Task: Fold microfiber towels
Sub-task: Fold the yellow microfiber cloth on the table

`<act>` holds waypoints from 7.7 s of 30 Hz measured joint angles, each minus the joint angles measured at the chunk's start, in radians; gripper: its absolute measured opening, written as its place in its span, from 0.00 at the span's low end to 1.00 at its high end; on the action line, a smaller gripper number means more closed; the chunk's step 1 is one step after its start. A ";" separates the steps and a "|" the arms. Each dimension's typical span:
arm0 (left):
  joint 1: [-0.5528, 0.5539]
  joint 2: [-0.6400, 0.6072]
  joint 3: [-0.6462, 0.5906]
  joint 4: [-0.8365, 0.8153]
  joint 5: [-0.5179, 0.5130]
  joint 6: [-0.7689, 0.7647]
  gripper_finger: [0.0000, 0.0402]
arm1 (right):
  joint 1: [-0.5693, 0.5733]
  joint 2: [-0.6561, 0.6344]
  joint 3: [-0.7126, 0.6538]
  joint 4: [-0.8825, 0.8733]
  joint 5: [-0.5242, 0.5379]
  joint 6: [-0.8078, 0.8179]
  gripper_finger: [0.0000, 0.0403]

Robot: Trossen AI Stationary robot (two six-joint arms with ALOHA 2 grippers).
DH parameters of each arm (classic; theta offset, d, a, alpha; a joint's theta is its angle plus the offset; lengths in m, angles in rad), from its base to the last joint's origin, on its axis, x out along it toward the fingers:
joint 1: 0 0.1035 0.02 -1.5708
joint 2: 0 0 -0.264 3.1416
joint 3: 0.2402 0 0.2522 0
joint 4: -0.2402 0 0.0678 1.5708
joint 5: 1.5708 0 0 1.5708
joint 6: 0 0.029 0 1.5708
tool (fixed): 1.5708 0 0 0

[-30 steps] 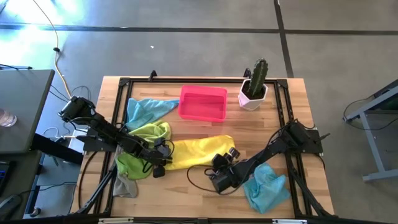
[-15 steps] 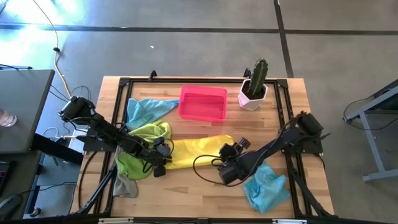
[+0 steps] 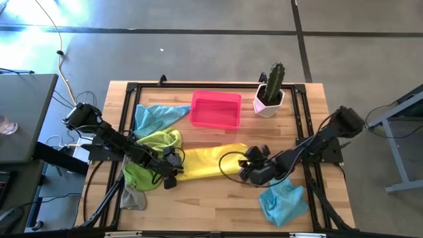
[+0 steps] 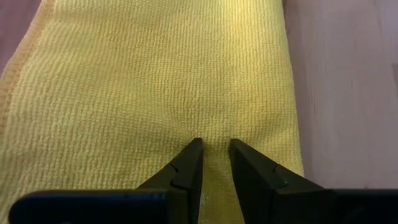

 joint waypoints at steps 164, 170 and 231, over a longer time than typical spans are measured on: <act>0.094 0.233 0.269 -0.127 0.095 0.208 0.18 | 0.013 -0.183 -0.219 -0.114 -0.348 0.536 0.36; 0.094 0.233 0.268 -0.126 0.090 0.208 0.18 | 0.010 -0.140 -0.219 -0.187 -0.356 0.573 0.36; 0.094 0.235 0.389 -0.379 0.025 0.156 0.19 | 0.006 -0.146 0.053 -0.861 -0.481 0.635 0.00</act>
